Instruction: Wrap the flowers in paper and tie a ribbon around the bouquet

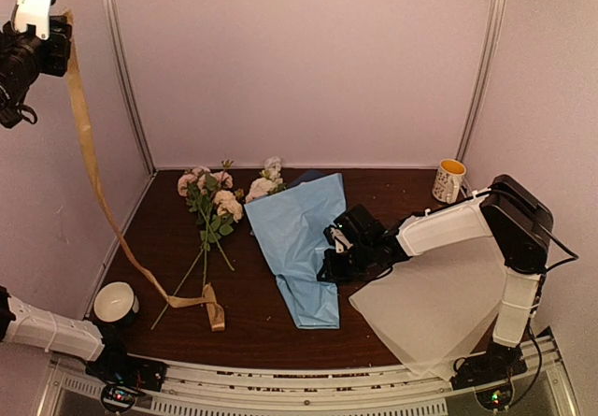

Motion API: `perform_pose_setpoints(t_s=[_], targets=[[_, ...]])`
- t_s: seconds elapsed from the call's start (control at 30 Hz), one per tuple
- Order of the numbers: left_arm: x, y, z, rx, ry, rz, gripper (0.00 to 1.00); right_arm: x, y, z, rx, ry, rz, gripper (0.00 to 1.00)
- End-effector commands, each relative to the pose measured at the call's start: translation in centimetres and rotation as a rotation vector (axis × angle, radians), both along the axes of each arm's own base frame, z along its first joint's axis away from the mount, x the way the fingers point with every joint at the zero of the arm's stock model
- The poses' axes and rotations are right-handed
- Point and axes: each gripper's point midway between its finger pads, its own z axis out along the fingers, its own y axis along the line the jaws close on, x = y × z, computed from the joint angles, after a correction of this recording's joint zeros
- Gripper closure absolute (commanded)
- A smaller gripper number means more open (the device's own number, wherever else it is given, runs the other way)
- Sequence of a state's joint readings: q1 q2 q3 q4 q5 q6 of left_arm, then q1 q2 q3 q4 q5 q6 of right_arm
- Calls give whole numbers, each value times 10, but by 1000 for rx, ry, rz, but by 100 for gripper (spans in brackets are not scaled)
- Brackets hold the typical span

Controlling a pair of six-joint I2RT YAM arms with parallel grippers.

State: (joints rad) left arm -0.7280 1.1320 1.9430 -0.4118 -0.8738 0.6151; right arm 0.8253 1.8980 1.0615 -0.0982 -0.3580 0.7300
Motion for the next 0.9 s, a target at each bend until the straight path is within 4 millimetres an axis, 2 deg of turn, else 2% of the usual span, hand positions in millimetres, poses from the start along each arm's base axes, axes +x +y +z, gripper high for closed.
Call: perform_pose_setpoints(t_s=[0.0,0.03,0.1,0.2,0.3,0.37,0.5,0.53,0.67,0.77,0.87], targets=[[9,-171,-130,178,374,-828,100,-11,-20,-30,-130,38,4,100],[-8,-211,-165,194,454,-1056,100,-11,-21,-30,-130,38,4,100],[-40,-267,-213,146,544,-1388,100,-12,-21,-28,-128,40,4,100],[-72,-322,-270,101,651,-1644,100,-11,-19,-23,-117,38,9,100],[-100,-368,-309,209,768,-1769,100,-10,-17,-21,-120,38,20,100],[-115,-389,-340,305,865,-1803,100,-9,-16,-19,-118,35,21,100],[-114,-412,-403,424,1028,-1731,99,-9,-15,-16,-102,37,15,100],[-111,-413,-417,453,1065,-1698,93,-8,-16,-15,-99,36,14,100],[-94,-409,-469,546,1144,-1534,58,-8,-16,-15,-98,37,12,100],[-75,-403,-492,560,1147,-1393,43,-9,-16,-15,-96,39,15,100],[-51,-395,-494,500,1072,-1237,37,-9,-15,-14,-95,38,14,100]])
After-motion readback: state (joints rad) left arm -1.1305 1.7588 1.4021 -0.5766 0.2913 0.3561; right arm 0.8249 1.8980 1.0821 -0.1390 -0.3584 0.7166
